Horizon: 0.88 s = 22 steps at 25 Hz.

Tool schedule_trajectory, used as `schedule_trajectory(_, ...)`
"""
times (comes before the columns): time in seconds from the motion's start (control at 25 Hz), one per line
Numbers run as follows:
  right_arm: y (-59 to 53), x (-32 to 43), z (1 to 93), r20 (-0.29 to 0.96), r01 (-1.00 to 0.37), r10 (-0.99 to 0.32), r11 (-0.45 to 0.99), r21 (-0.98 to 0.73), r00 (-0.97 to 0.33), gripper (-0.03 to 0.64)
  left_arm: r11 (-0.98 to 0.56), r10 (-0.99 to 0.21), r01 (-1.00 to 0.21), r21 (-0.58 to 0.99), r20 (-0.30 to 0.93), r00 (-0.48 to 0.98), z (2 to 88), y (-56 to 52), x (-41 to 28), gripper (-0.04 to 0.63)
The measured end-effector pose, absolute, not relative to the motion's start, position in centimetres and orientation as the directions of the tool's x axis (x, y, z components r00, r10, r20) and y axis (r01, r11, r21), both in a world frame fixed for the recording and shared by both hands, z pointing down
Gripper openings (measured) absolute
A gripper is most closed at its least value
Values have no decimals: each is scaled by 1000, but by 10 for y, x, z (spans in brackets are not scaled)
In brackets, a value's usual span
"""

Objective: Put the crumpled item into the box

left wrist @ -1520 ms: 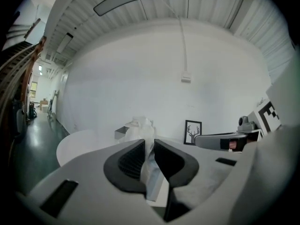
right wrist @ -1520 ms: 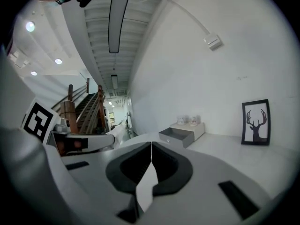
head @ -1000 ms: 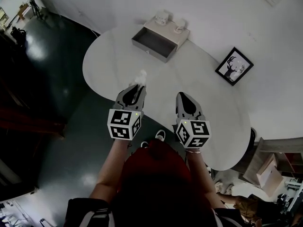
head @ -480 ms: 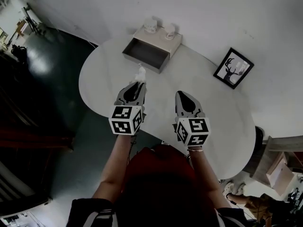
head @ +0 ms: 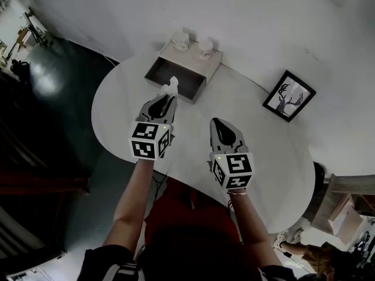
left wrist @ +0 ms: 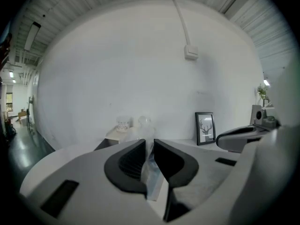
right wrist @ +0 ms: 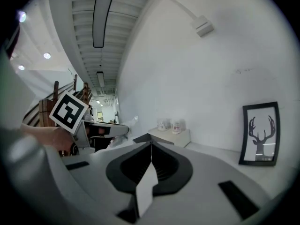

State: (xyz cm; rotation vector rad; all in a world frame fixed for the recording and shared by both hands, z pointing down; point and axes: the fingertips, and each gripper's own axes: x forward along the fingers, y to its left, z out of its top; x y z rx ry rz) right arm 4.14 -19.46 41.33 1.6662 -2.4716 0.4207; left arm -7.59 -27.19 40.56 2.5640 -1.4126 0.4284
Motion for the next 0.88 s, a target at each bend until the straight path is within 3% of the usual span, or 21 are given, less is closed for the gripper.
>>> schedule_trajectory(0.24,-231,39,414,275,-953,-913,279,-121,-302,15,-639,-724,-769,-17,353,593,414,-317,-66,69)
schedule_trajectory(0.56,-269,31,419,311,-980,-929,180,-91,-199,15,-806,-542,-592,-26,437,718,435,-351,-47,71)
schedule_trajectory(0.88,-289,28,435,350,-990,-927,115,-78,-135,15,-895,-401,-443,-54,534,744,475,-373,-34,71)
